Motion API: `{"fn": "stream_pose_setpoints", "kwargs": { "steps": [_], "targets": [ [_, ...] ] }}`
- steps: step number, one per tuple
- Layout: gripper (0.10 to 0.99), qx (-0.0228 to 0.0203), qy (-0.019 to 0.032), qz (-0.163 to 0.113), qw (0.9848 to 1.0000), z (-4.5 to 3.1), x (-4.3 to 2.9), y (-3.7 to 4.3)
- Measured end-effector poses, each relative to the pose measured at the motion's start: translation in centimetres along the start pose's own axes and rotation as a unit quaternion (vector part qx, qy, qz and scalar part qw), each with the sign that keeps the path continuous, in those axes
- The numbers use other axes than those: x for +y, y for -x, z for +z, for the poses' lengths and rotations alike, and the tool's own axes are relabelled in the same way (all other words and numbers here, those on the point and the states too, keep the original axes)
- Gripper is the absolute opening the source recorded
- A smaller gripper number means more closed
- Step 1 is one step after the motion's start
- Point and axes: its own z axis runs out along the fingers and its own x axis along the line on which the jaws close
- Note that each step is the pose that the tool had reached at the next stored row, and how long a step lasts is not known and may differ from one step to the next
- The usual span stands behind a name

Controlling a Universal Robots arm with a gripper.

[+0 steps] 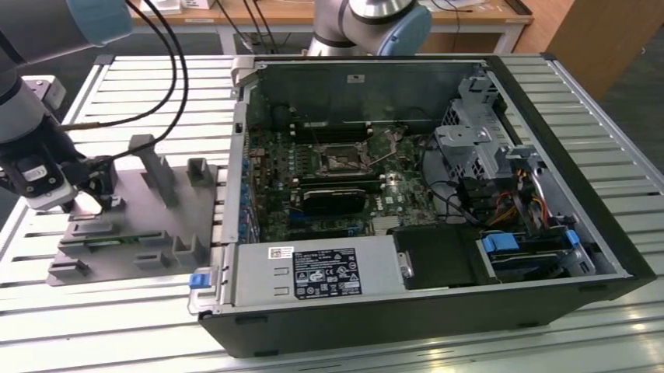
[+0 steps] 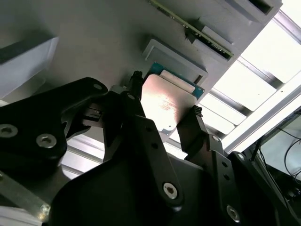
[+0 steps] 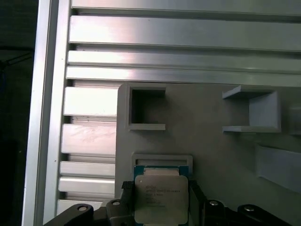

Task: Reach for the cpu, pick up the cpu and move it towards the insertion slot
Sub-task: 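Pick up the cpu and move it towards the insertion slot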

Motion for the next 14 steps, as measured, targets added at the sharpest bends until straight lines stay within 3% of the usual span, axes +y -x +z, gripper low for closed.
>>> {"fn": "stream_pose_setpoints", "kwargs": {
  "steps": [6, 14],
  "targets": [
    [0.545, 0.0001, -0.0001, 0.000, 1.0000, -0.64, -0.02, -0.02],
    [0.545, 0.0001, -0.0001, 0.000, 1.0000, -0.90, -0.01, -0.02]
  ]
}}
